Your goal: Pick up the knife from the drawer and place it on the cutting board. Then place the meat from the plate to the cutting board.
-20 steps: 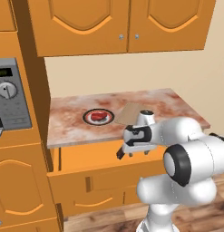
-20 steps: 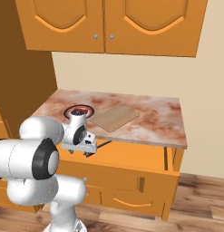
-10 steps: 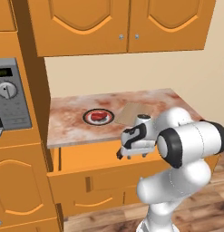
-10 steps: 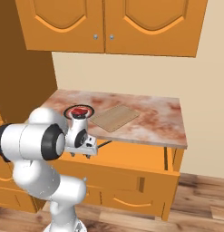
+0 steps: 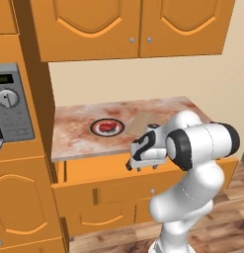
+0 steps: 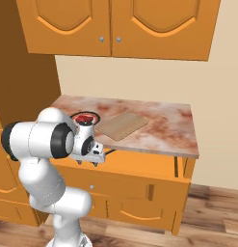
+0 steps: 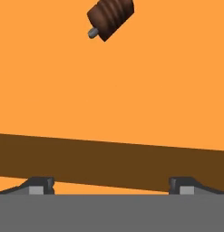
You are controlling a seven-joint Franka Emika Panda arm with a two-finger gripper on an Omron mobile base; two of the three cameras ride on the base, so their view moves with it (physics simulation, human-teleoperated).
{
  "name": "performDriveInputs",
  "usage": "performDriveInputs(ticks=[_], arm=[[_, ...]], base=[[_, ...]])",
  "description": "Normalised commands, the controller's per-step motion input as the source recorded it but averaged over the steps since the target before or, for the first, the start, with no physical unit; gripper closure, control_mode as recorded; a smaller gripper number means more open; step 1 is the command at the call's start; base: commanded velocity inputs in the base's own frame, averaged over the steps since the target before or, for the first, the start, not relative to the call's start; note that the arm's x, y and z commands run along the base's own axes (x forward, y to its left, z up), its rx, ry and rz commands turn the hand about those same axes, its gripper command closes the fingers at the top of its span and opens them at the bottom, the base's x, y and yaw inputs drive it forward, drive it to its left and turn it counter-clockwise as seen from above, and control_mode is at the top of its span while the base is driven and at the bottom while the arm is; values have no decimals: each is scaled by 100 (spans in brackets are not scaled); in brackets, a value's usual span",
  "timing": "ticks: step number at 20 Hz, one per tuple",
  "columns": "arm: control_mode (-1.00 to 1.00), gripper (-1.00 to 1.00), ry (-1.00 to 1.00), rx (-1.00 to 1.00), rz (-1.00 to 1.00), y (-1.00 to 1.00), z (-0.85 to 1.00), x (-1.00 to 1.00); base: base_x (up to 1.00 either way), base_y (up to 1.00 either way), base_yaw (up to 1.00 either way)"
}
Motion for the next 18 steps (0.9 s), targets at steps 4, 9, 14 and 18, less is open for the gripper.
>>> performDriveInputs(ticks=[4, 9, 14, 18], arm=[[-100, -100, 0, 0, 0, 2, -38, -2], [-100, -100, 0, 0, 0, 0, -81, -31], [-100, -100, -2, 0, 0, -2, -100, -87], [-100, -100, -1, 0, 0, -5, -100, -100]], base=[[0, 0, 0], [0, 0, 0], [0, 0, 0], [0, 0, 0]])
